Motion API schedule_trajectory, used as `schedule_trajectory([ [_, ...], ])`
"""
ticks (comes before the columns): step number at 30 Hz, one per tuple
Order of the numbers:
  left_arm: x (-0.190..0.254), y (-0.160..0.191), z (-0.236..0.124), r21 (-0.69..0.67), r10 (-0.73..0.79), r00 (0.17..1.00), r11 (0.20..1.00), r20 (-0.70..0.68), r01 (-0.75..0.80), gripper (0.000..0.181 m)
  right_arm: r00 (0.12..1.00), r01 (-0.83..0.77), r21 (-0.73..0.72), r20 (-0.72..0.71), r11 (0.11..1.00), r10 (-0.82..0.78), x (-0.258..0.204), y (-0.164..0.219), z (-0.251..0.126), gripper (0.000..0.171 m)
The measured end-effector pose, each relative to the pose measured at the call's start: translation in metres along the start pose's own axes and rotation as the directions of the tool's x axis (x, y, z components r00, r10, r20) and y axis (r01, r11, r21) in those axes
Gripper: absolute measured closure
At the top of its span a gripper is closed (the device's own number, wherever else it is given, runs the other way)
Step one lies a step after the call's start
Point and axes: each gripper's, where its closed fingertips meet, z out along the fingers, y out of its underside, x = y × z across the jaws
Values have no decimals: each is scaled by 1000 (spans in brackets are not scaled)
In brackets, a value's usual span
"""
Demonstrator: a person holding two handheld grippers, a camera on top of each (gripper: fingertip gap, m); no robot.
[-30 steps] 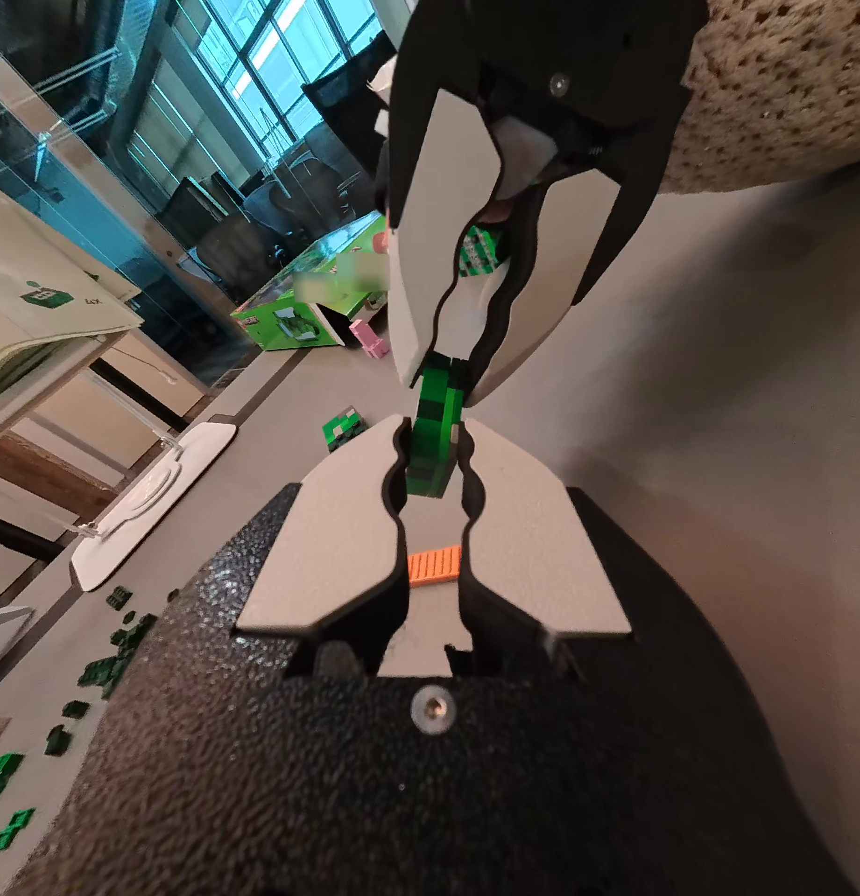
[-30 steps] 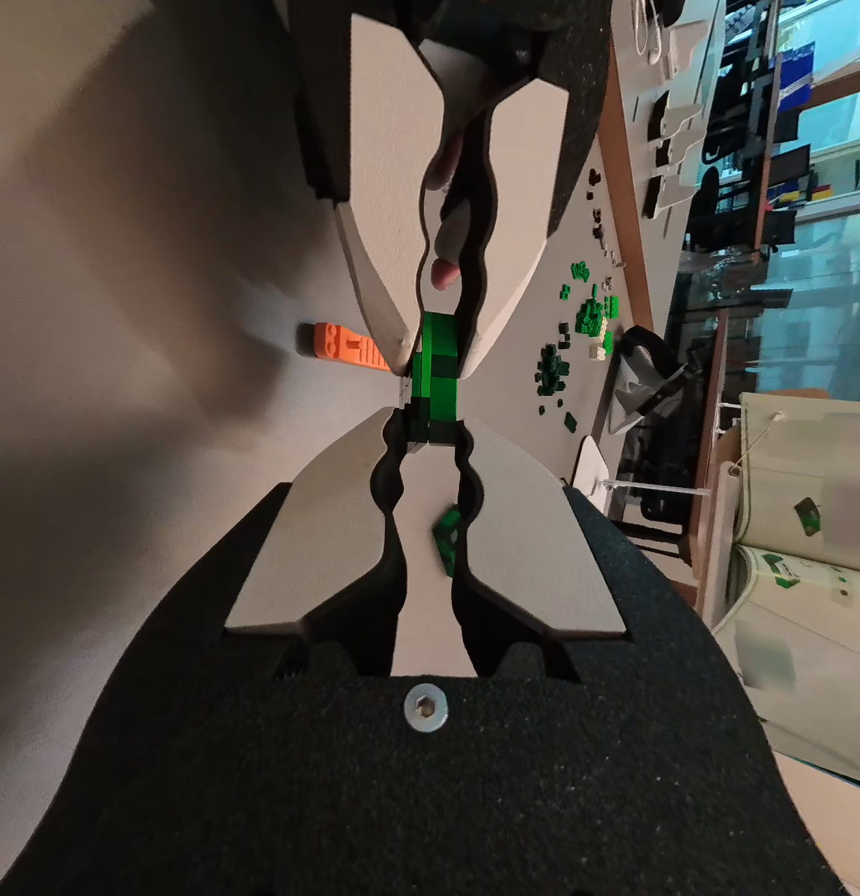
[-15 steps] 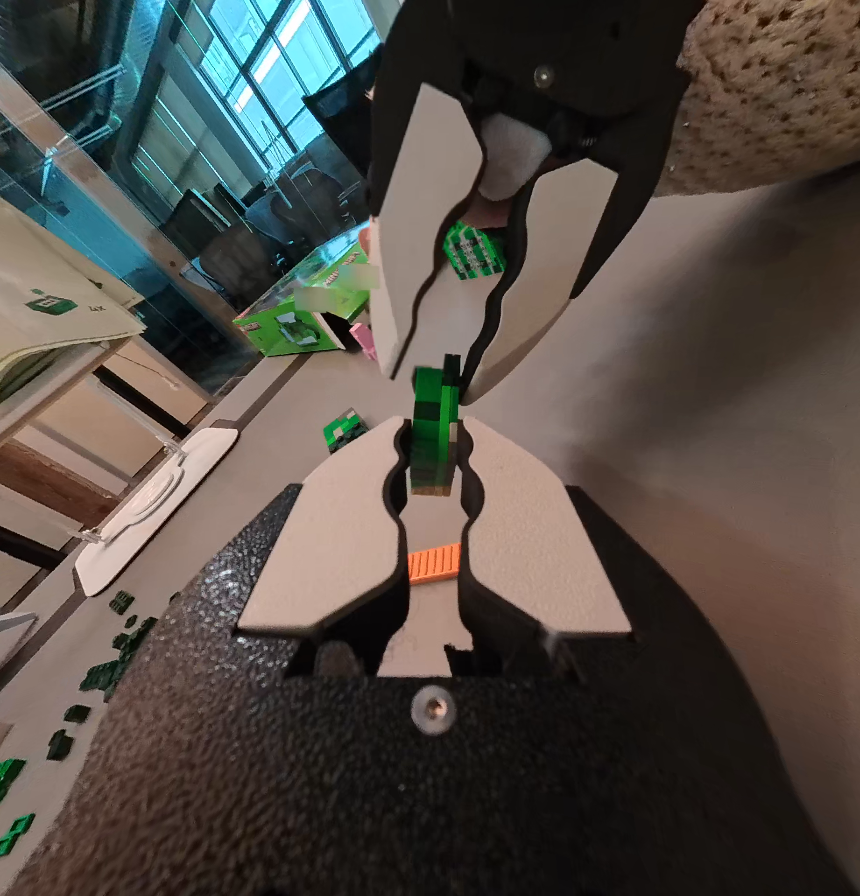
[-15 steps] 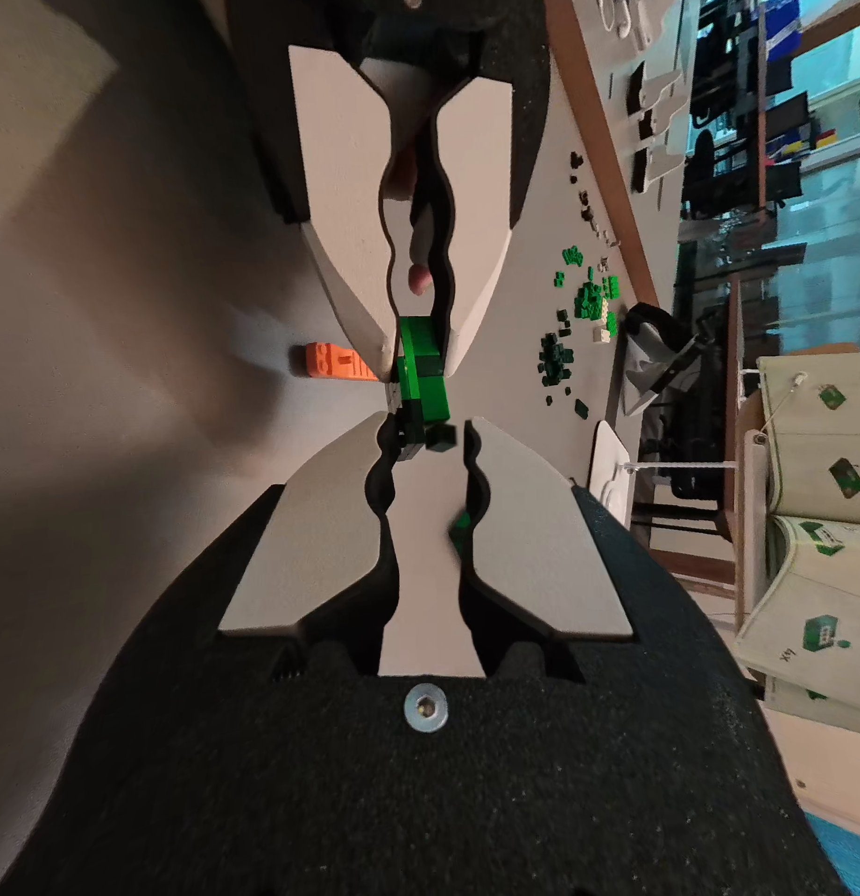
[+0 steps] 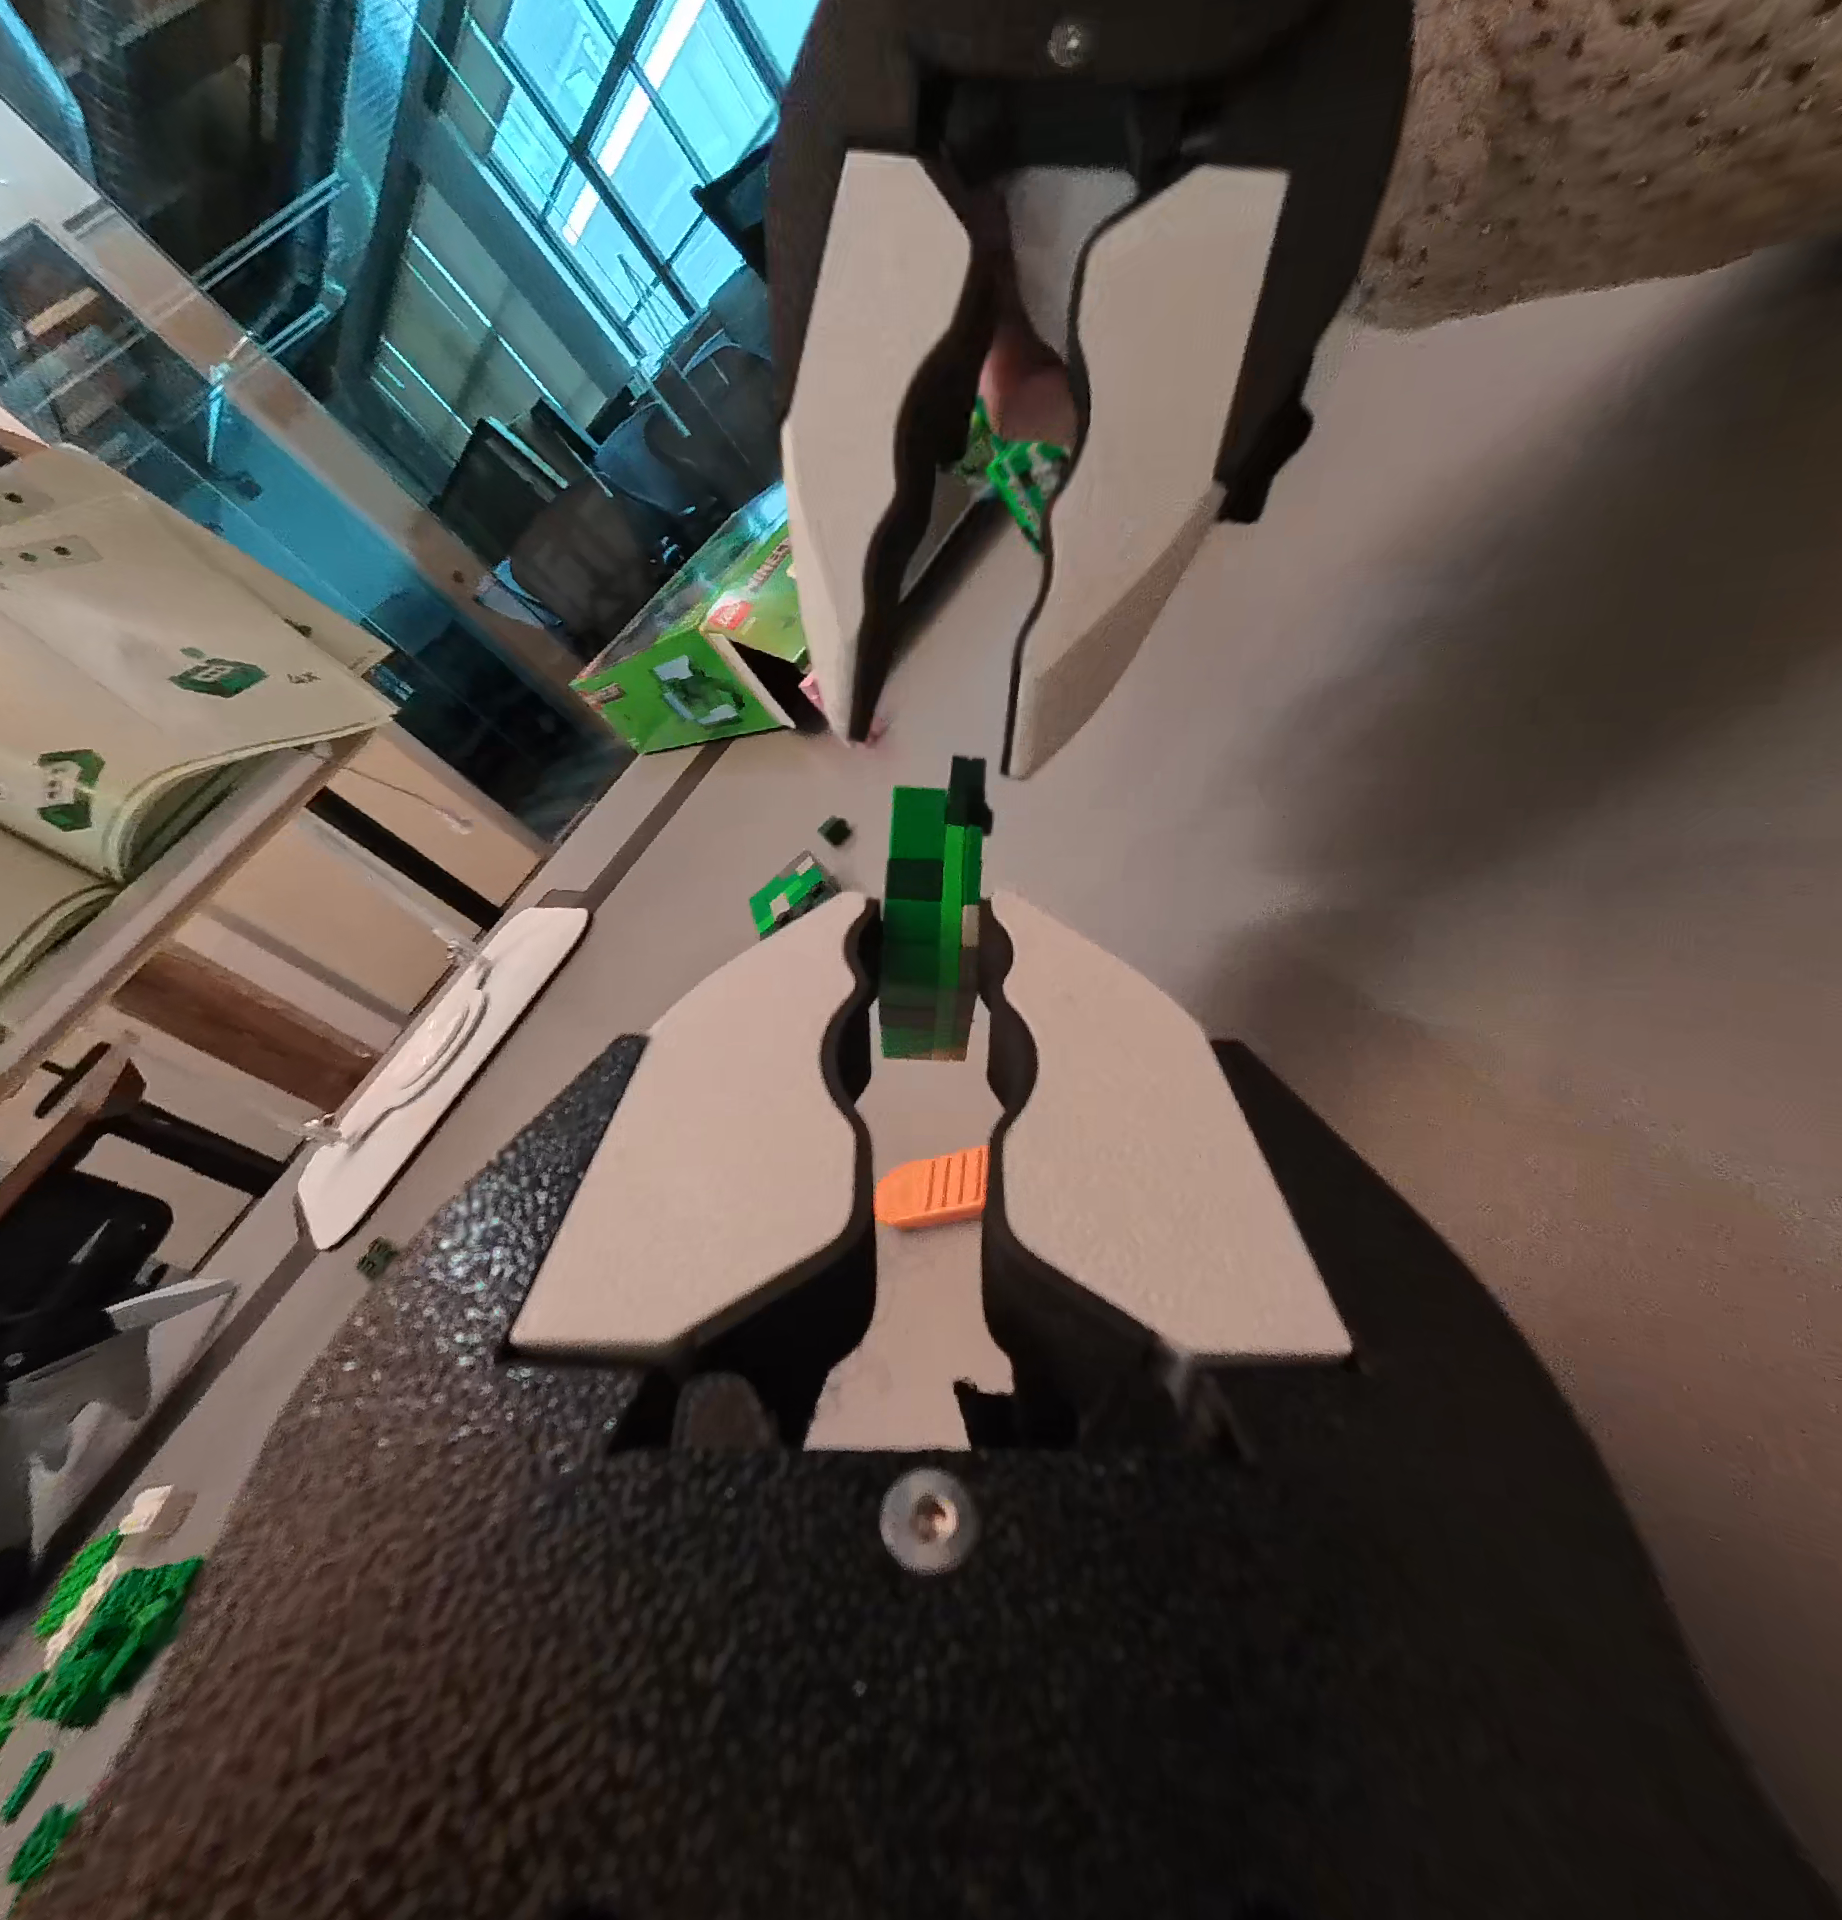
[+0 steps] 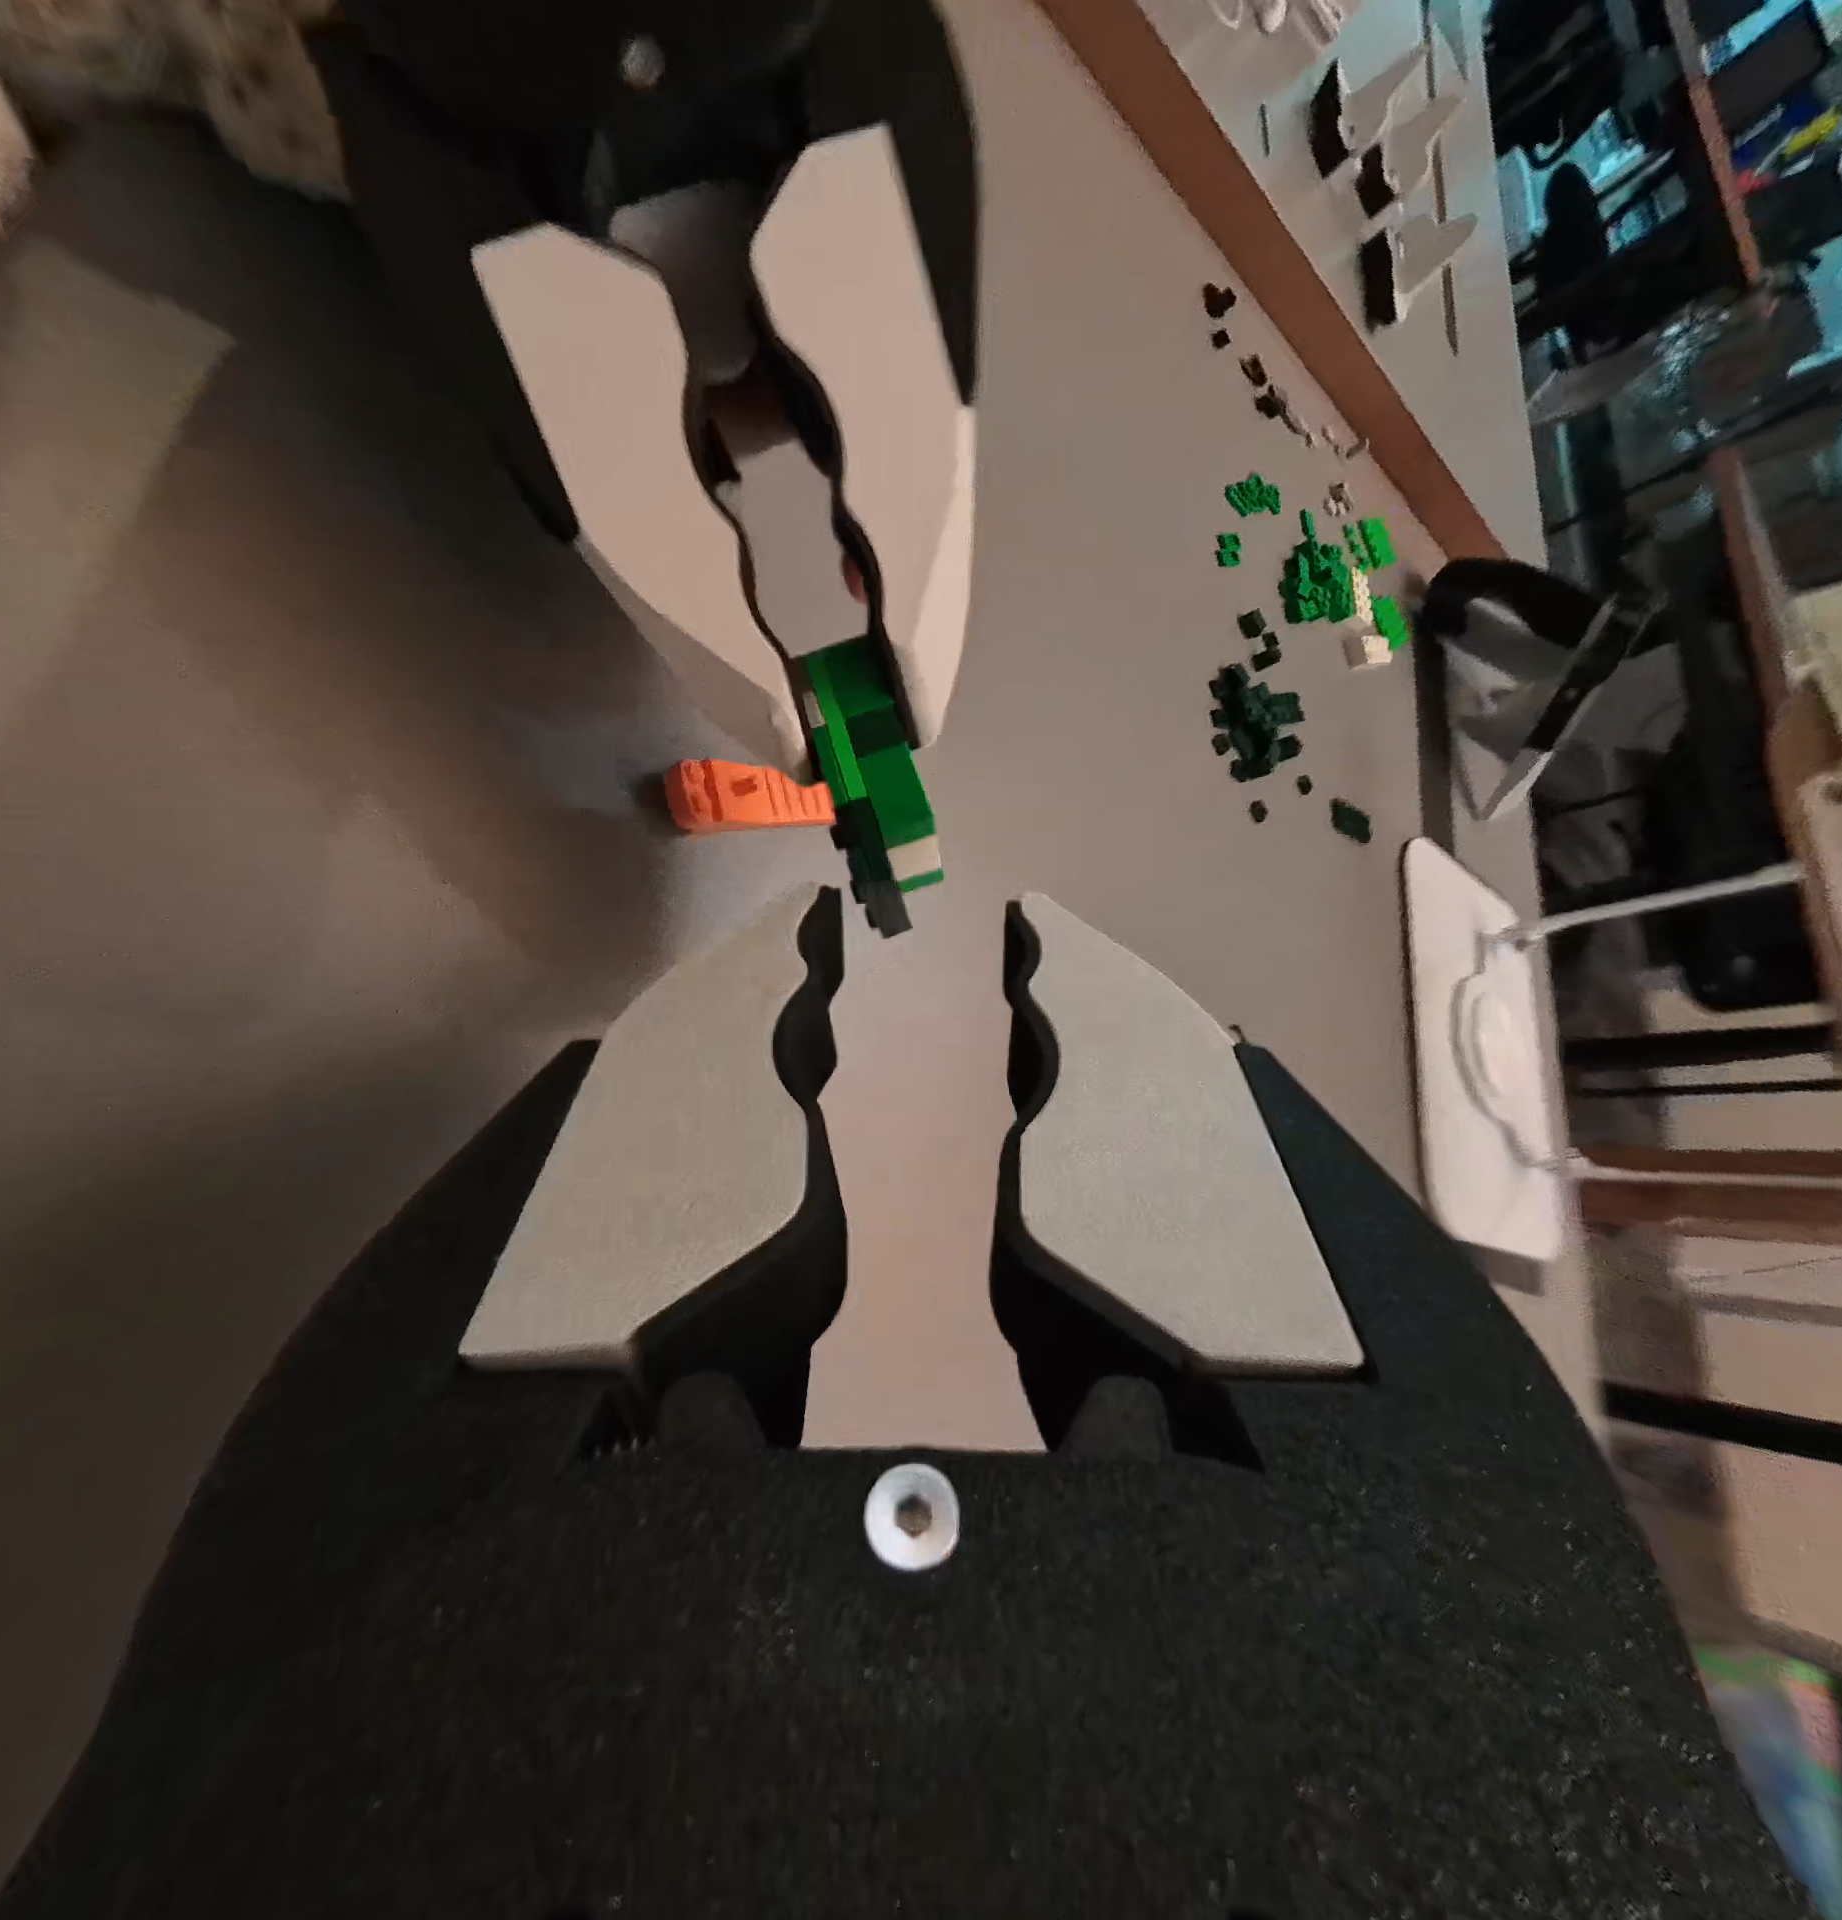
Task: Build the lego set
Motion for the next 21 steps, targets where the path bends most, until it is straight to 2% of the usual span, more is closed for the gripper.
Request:
schedule_trajectory([
  [3,4,-4,0,22,-19,999,1000,-25,20,163,995,-101,85,20,991,100,0,-5,-6,140],
  [7,3,-6,0,42,-67,997,997,-46,69,163,999,30,42,11,999,-30,-10,0,-6,139],
  [14,8,-12,-1,84,-109,991,990,-83,116,162,981,191,42,-31,981,-190,-15,-9,-6,164],
  [17,2,-21,-5,134,-235,965,959,-114,250,151,961,268,59,-84,962,-262,-12,-16,-11,165],
  [21,-4,-22,-7,131,-416,887,886,-202,445,142,923,364,98,-168,926,-345,-9,-29,-19,165],
])
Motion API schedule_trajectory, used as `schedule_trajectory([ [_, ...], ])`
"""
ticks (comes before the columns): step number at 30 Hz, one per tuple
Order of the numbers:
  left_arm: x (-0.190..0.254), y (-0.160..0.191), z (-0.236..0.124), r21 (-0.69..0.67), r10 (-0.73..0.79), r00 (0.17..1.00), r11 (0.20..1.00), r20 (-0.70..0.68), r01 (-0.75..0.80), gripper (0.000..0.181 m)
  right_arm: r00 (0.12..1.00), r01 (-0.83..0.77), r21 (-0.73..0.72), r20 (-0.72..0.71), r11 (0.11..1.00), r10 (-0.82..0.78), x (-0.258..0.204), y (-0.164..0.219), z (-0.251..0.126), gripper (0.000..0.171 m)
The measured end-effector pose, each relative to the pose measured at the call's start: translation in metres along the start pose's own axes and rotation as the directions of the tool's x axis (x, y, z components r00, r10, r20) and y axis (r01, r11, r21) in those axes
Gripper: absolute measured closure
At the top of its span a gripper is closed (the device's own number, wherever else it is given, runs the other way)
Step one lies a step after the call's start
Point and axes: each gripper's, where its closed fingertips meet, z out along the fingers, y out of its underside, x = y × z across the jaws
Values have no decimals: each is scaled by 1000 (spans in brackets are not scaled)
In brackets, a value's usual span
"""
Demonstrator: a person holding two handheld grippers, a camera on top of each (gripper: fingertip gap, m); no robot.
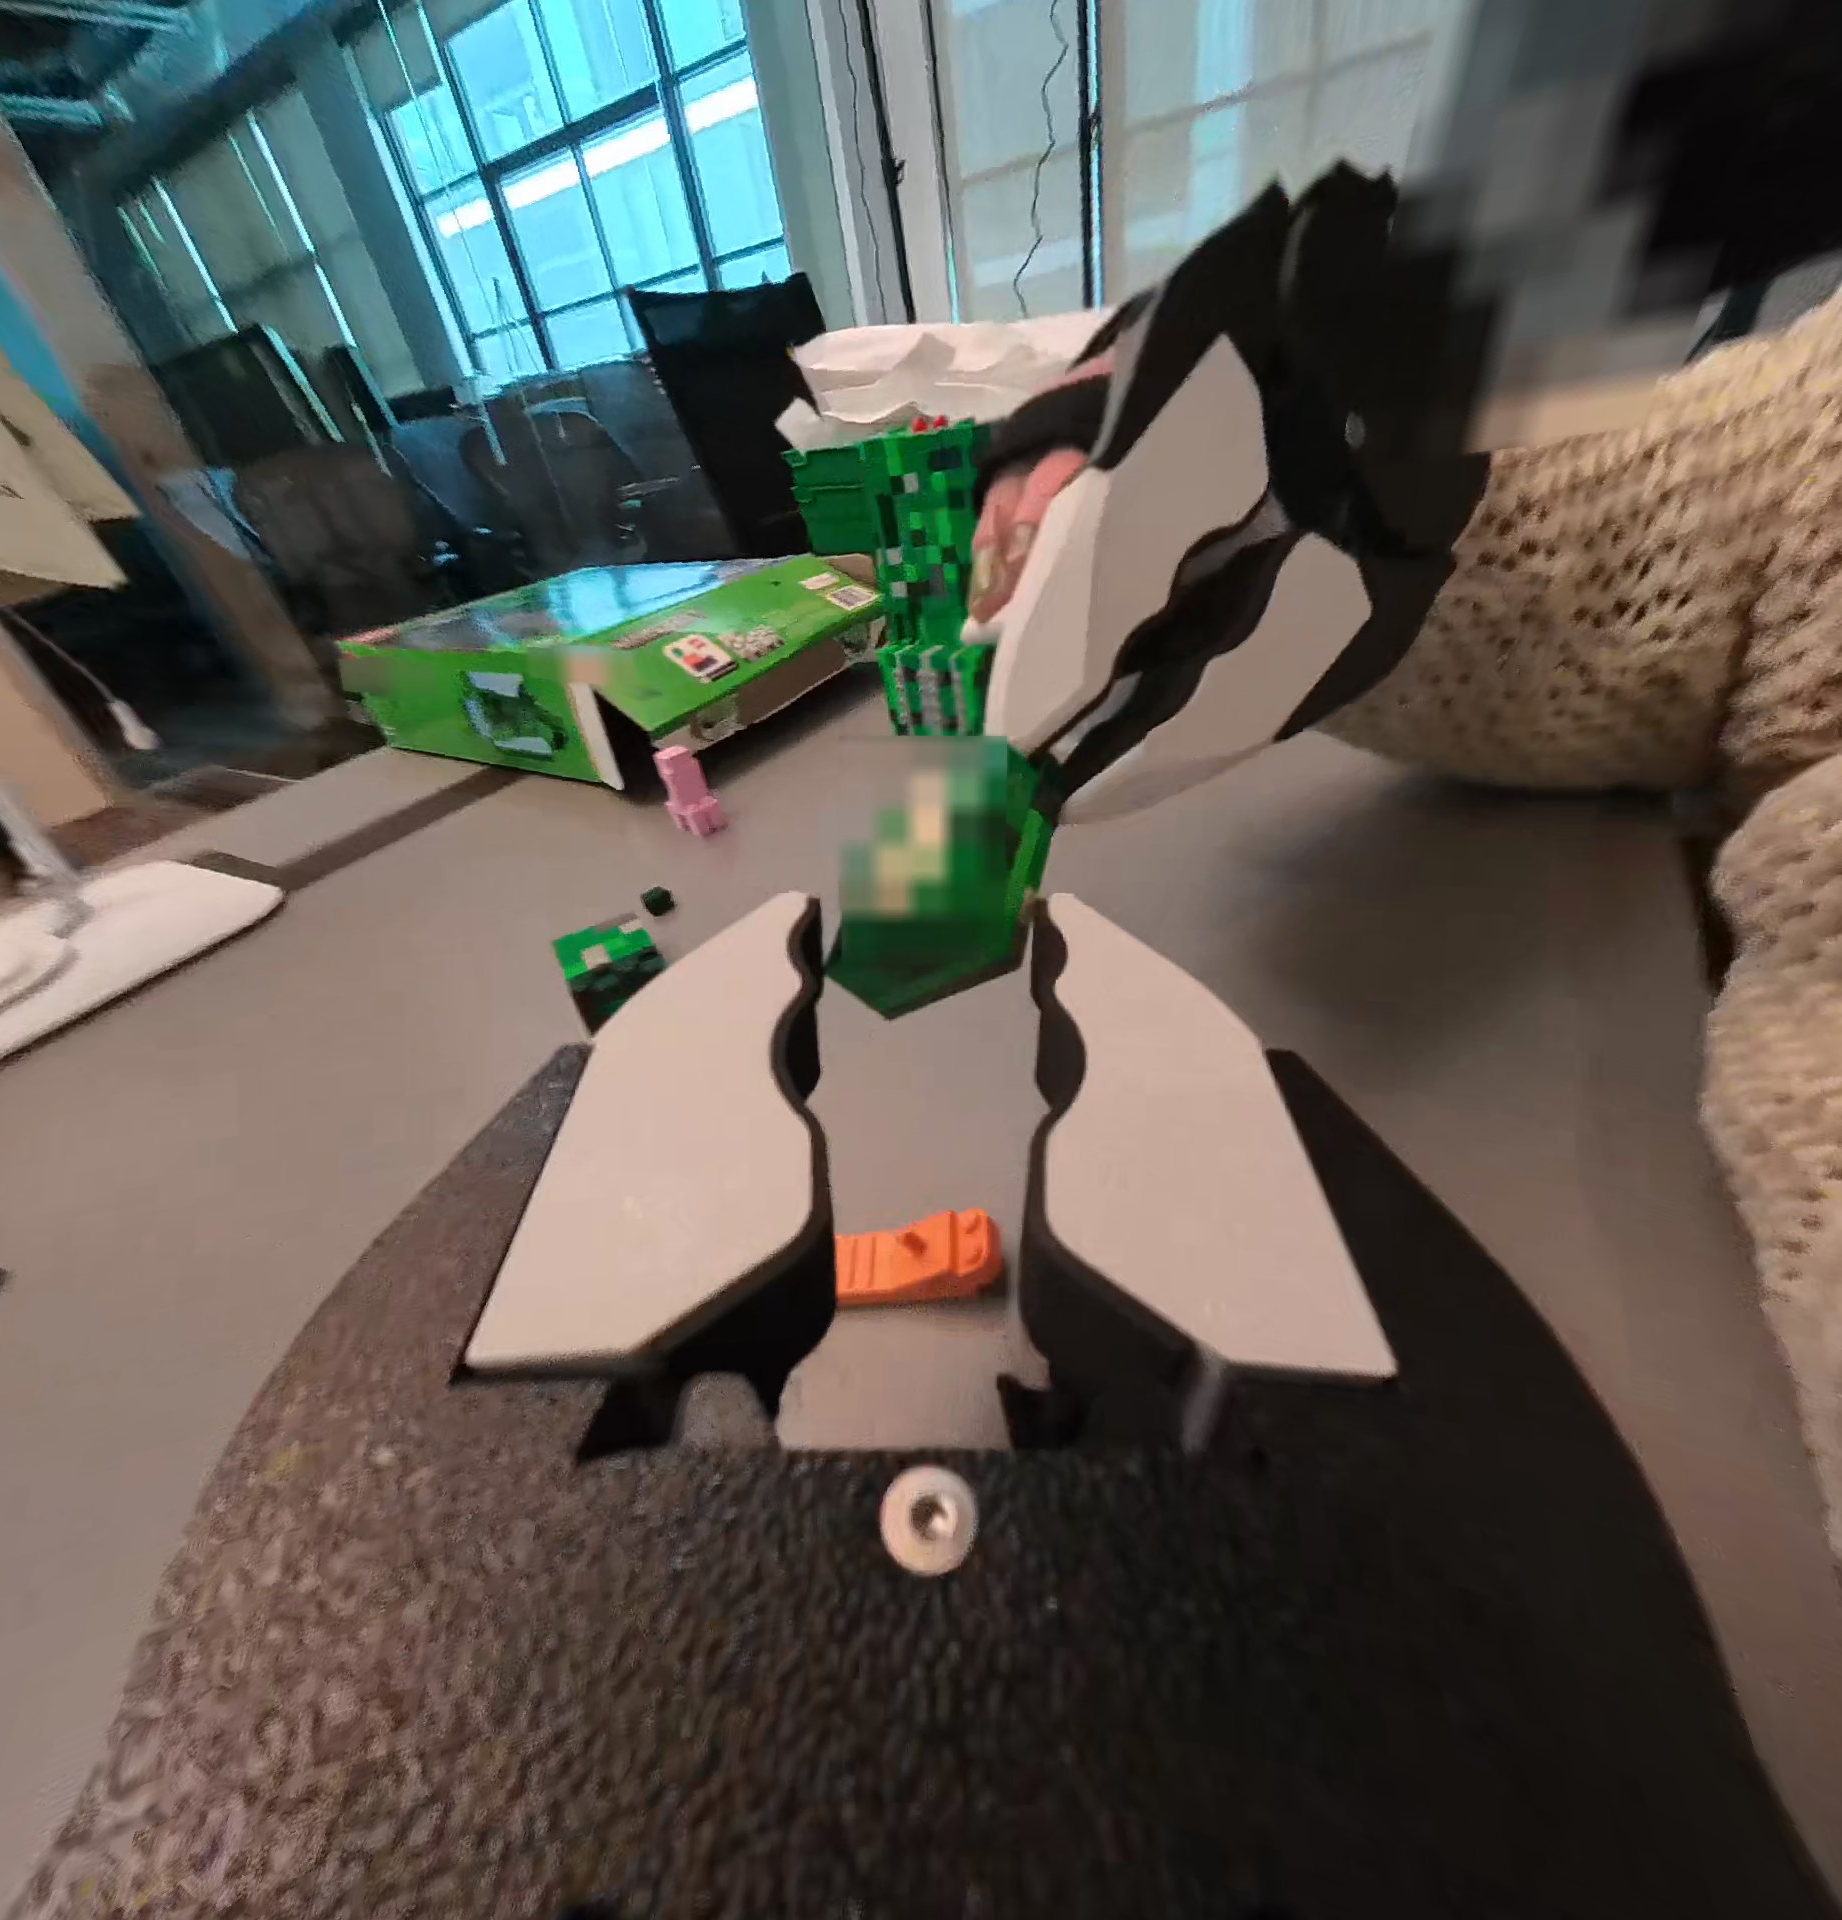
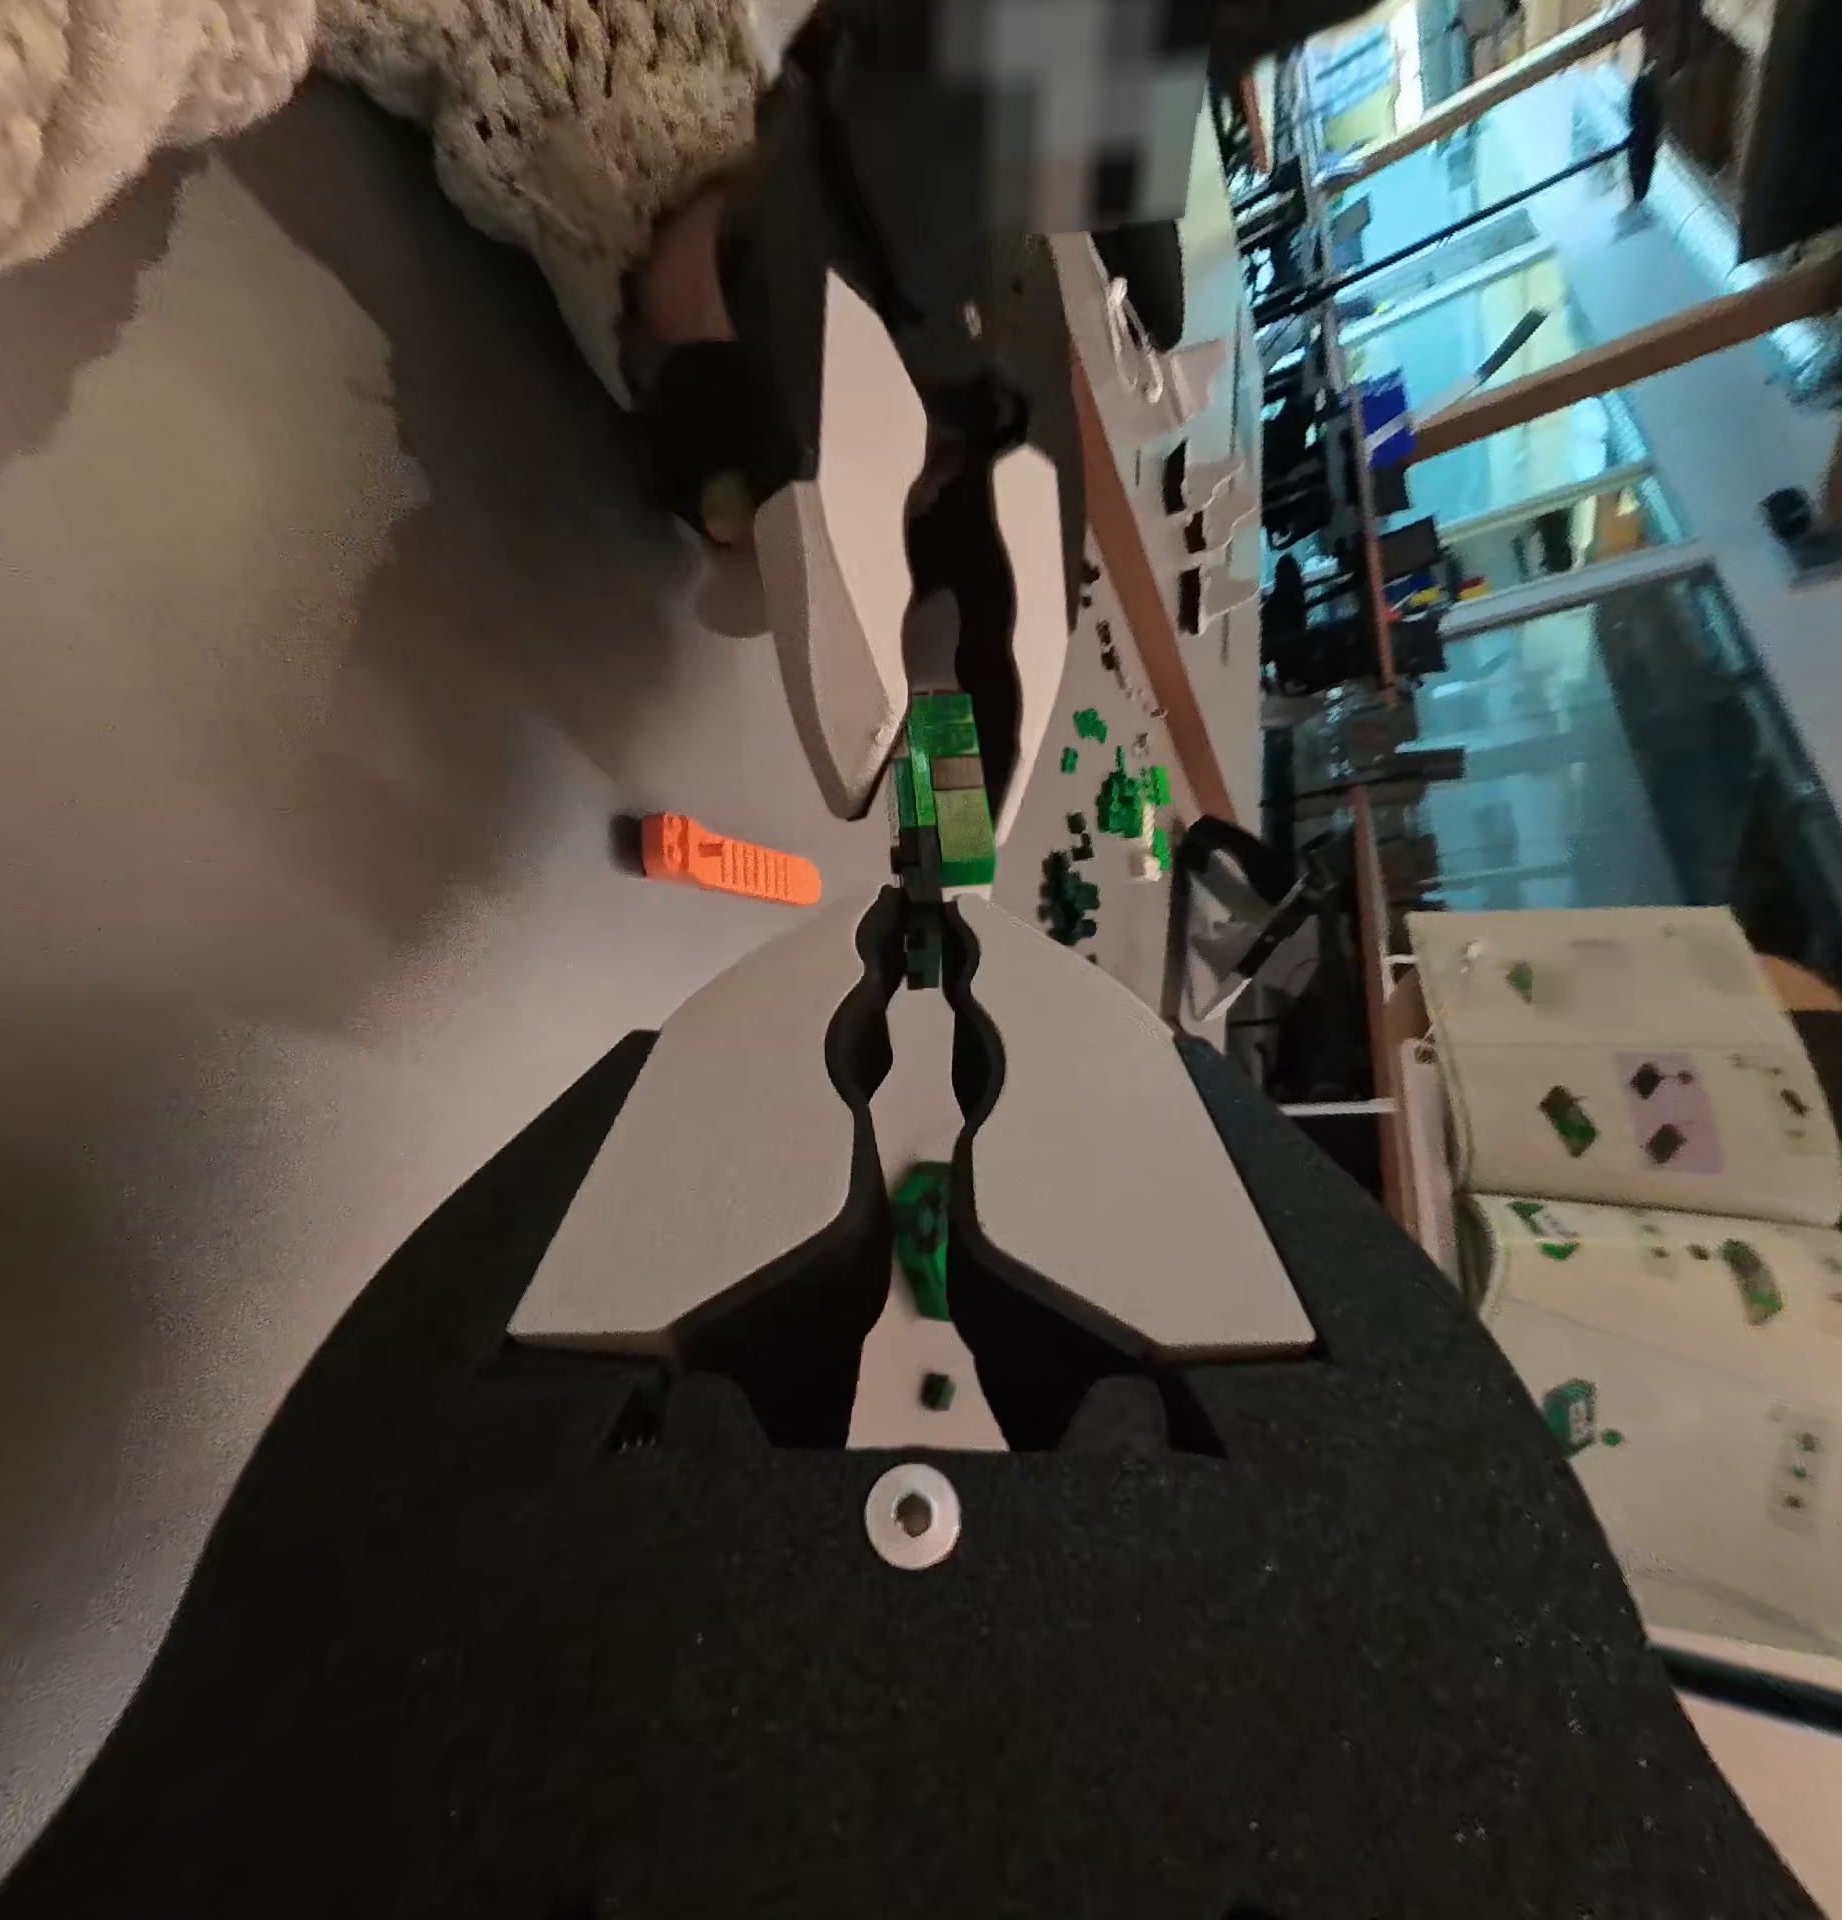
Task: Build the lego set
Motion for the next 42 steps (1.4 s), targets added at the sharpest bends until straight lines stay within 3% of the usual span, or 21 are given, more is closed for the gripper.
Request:
schedule_trajectory([
  [7,3,-5,-2,25,-159,983,987,-86,162,143,1000,-19,65,-16,998,20,4,-9,-1,164],
  [10,-6,0,-1,2,-171,985,985,-27,171,143,986,-160,59,-31,985,162,13,7,-1,155],
  [12,-12,1,-2,3,-177,984,984,3,177,143,905,-425,-35,-46,905,423,23,53,3,143],
  [14,-16,0,-4,17,-190,982,982,18,190,144,748,-663,-170,-104,729,656,24,113,5,141],
  [16,-17,-1,-4,25,-199,980,980,20,199,143,633,-765,-237,-103,599,767,17,150,8,142],
  [17,-17,0,-4,24,-202,979,979,18,201,143,617,-774,-265,-113,575,779,16,165,8,146],
  [23,-15,1,-3,8,-197,980,980,6,197,143,609,-667,-558,-24,494,793,13,205,15,153],
  [27,-14,2,-2,-2,-188,982,982,4,188,143,497,-565,-751,22,343,867,19,217,19,169],
  [30,-13,2,-1,-9,-181,983,983,-1,181,143,418,-452,-858,39,245,908,28,219,22,154],
  [33,-12,3,-1,-16,-176,984,984,-5,176,143,381,-302,-934,66,192,922,27,218,26,159],
  [42,-9,4,1,-33,-150,989,988,-13,150,143,434,65,-991,130,113,891,14,224,29,156],
])
